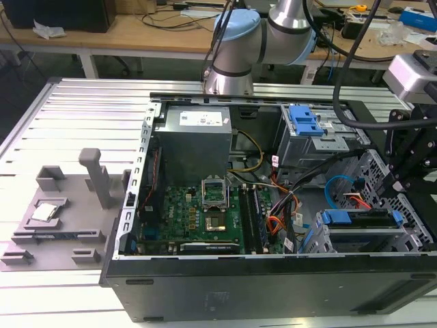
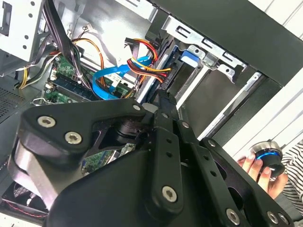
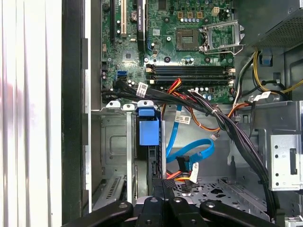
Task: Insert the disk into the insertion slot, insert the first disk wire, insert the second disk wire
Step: 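Insert the second disk wire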
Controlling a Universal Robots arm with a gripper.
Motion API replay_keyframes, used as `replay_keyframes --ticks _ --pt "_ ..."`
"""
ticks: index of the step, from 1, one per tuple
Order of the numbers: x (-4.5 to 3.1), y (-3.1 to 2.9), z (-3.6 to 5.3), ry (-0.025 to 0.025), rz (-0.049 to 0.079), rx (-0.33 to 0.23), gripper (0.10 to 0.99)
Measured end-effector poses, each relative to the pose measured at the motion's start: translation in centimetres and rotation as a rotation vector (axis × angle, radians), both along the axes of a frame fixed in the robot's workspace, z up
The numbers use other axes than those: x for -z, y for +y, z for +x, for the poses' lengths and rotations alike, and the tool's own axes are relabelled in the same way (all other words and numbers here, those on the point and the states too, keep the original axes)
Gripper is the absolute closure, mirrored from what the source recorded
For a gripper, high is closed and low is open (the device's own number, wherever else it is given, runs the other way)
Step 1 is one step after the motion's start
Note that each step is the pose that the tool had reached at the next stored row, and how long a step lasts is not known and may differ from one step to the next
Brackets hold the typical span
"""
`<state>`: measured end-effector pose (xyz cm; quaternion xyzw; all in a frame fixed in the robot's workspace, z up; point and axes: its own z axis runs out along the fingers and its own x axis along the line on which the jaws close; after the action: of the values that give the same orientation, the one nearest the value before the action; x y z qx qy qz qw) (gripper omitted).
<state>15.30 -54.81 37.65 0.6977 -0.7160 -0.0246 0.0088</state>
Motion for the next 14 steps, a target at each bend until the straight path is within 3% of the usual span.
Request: replay_keyframes --ticks 5,7,8,9,14 --pt "0.00 0.00 -0.01 0.0000 0.000 0.000 0.980" --pt "0.00 0.00 -0.02 0.0000 0.000 0.000 0.851" --pt "0.00 0.00 -0.02 0.0000 0.000 0.000 0.851" --pt "0.00 0.00 -0.02 0.0000 0.000 0.000 0.729" --pt "0.00 0.00 -0.03 -0.0001 0.000 0.000 0.663"
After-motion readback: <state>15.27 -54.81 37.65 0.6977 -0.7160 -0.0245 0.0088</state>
